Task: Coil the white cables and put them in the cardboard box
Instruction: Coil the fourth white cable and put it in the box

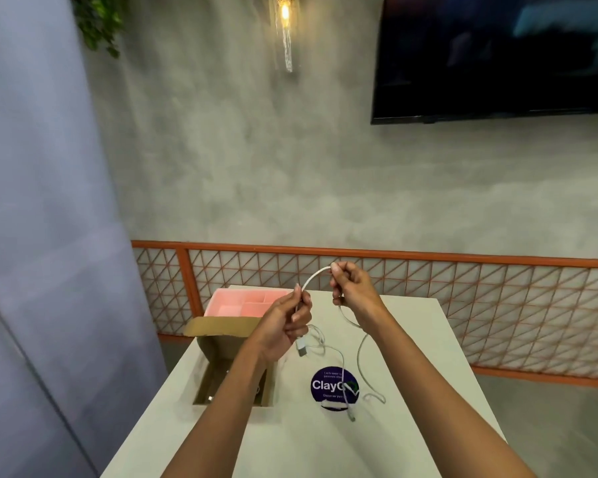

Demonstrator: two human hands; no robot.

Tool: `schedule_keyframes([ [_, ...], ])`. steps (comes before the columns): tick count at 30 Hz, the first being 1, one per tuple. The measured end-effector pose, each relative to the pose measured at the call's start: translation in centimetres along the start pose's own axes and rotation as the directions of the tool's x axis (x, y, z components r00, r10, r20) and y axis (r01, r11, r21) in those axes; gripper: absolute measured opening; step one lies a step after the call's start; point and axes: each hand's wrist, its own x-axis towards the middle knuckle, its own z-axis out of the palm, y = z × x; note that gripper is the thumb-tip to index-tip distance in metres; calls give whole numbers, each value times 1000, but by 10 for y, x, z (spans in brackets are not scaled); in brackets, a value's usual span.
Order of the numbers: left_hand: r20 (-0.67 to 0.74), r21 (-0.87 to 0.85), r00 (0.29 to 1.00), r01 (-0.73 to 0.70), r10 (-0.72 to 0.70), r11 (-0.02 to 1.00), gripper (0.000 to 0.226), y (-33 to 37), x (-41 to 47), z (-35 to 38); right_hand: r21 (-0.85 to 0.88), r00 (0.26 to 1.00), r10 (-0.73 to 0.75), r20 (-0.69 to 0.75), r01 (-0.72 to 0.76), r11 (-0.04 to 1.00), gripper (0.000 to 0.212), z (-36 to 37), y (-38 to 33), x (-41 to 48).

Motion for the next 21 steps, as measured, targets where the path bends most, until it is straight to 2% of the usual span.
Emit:
schedule_keyframes([
  [6,33,-12,997,-64,64,998,36,18,-3,7,-102,999,-34,1,34,994,18,-2,5,-1],
  [11,28,-13,994,-102,102,995,38,26,1,7,-361,994,14,113,28,932,30,3,15,-6],
  [16,-65,-21,988,-139,137,990,37,23,5,6,-658,929,205,308,52,751,25,7,18,-12],
  [18,-81,-78,985,-156,150,985,39,20,9,5,-730,896,262,358,94,677,29,10,13,-15],
  [21,-193,-133,965,-204,176,970,38,15,18,-1,-779,846,335,415,141,611,38,11,0,-20],
])
